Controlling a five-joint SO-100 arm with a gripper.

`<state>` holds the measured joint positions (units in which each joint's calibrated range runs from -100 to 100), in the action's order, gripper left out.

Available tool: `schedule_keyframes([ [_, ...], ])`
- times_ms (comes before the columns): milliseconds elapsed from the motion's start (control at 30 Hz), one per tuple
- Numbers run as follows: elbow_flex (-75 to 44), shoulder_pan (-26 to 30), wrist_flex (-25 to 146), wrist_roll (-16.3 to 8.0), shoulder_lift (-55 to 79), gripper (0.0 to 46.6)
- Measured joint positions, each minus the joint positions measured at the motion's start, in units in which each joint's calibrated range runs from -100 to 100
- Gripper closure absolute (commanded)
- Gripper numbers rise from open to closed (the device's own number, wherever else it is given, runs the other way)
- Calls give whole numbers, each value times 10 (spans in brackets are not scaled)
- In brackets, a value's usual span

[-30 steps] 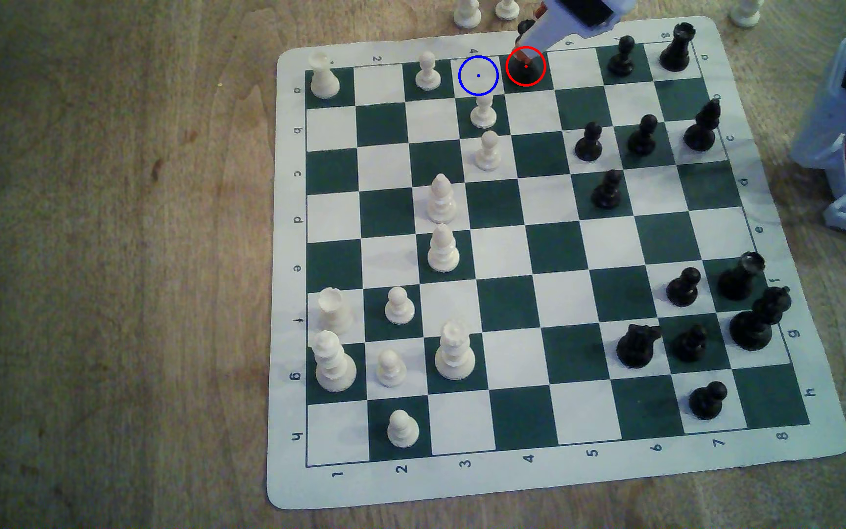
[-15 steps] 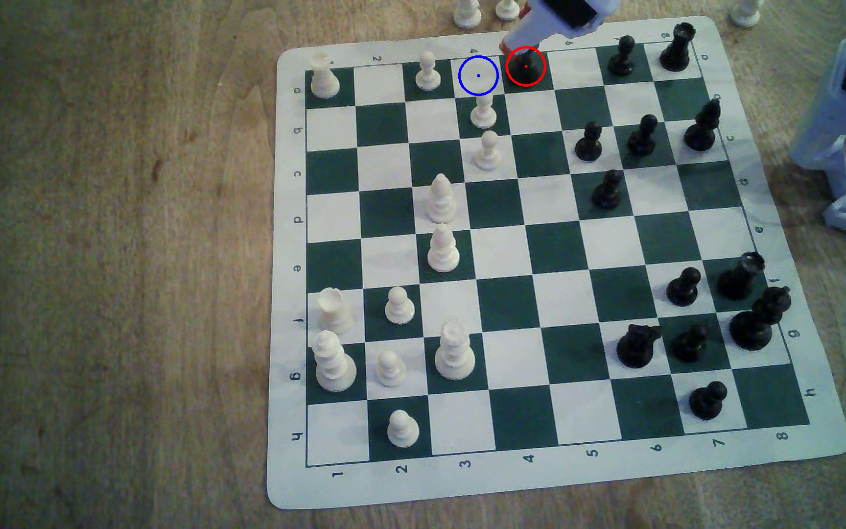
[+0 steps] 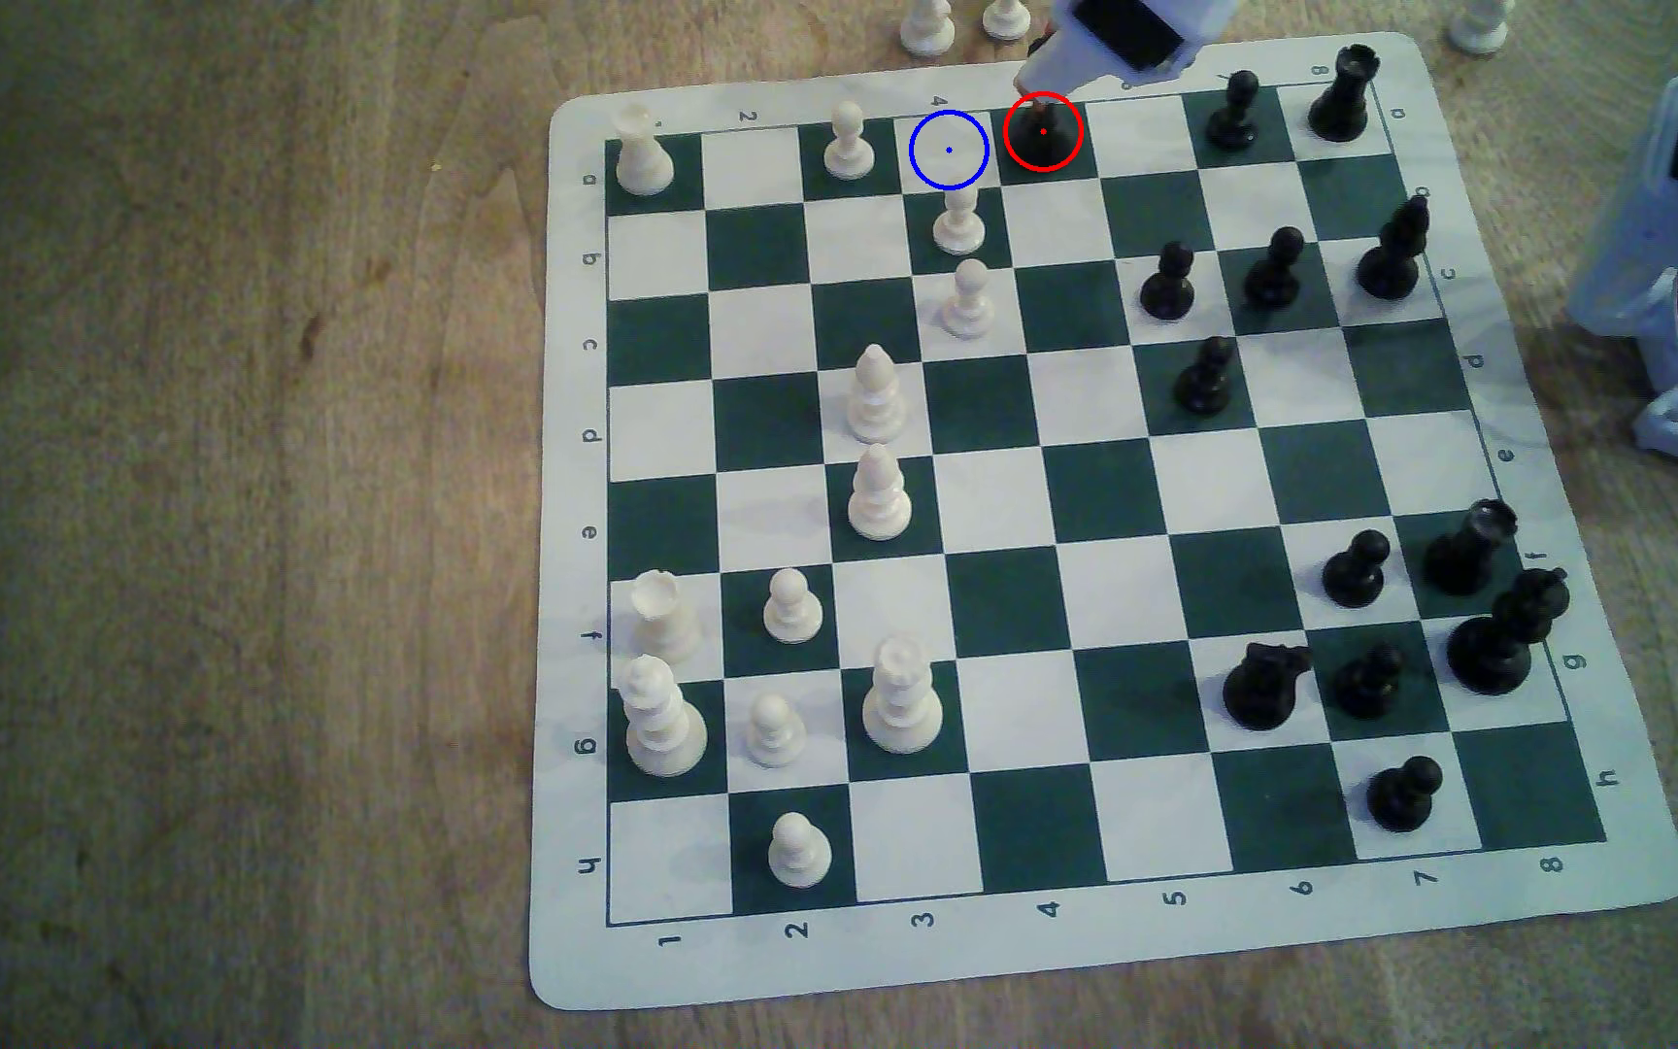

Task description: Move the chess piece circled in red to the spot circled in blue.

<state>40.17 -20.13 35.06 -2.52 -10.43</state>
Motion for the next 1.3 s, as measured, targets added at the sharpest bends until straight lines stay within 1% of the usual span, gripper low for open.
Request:
schedule_keyframes([
  [267,-2,0,2,0,0,464],
  [400,-17,0,20,-5,1,464],
  [633,-142,0,164,-6,-20,464],
  [700,-161,1,175,-10,-30,464],
  [767,-180,7,171,-16,-30,464],
  [933,-183,24,132,-26,-8,464],
  [1300,-189,32,59,-28,99,464],
])
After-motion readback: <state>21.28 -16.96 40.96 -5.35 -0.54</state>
